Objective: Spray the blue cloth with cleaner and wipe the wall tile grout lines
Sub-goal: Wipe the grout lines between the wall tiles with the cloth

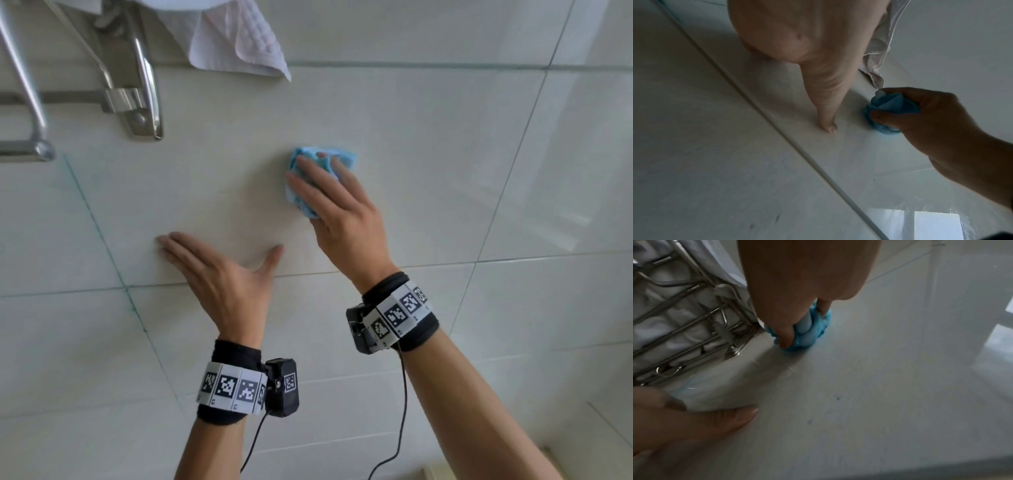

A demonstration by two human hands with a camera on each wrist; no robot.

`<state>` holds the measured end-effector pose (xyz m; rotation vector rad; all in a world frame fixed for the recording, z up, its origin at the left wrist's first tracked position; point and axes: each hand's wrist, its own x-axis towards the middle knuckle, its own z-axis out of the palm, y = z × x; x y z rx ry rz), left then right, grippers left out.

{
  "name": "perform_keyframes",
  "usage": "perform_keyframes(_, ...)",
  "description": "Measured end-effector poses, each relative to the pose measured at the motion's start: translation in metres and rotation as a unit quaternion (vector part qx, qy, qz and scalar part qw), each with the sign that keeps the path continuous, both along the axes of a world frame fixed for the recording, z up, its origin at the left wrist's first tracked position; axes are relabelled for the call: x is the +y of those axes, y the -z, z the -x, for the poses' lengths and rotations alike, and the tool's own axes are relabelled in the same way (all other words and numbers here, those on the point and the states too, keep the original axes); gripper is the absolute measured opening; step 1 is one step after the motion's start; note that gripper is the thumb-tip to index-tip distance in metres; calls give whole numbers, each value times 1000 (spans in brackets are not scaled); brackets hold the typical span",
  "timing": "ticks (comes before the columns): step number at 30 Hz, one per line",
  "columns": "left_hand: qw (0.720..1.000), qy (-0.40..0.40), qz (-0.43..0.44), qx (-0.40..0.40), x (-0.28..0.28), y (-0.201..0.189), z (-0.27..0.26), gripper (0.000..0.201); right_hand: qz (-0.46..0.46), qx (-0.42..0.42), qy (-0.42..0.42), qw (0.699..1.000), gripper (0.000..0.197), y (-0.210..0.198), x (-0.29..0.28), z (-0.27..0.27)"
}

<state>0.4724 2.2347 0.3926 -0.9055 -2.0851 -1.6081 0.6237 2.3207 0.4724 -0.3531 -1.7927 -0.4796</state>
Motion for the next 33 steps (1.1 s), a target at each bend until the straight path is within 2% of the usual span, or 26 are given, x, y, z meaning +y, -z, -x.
perform_keyframes(2,1000,0,-2,8,0,3,2,150,-19,-4,-3,1000,43,-9,-3,-6)
perform_keyframes(6,1000,-1,0,14,0,6,3,149,-20,182,7,983,38,-44,6,-35)
perform_keyframes(8,1000,1,-3,19,0,7,5,148,24,244,5,970,39,-54,15,-41)
perform_keyframes(10,1000,7,-9,19,-1,8,5,148,70,255,5,964,39,-51,20,-34)
perform_keyframes(15,999,16,-11,35,-8,10,10,143,61,197,17,978,35,0,8,2)
perform_keyframes(18,998,7,2,60,-14,13,15,136,46,81,-11,996,40,23,-2,15)
perform_keyframes(20,997,1,29,72,-20,12,17,129,38,28,-39,998,45,19,-6,10)
perform_keyframes(23,994,-18,64,87,-33,3,17,110,41,95,-65,993,45,-15,-5,1)
perform_keyframes(25,992,-27,47,112,-41,-9,19,90,56,143,-67,986,43,-39,-2,2)
perform_keyframes(28,981,-13,-10,194,-50,-32,28,65,79,127,-56,987,45,-45,1,21)
perform_keyframes(30,972,13,-20,236,-57,-48,39,66,62,84,-62,993,45,-23,0,34)
perform_keyframes(33,956,50,24,289,-66,-75,60,71,38,-38,-84,995,48,31,-8,50)
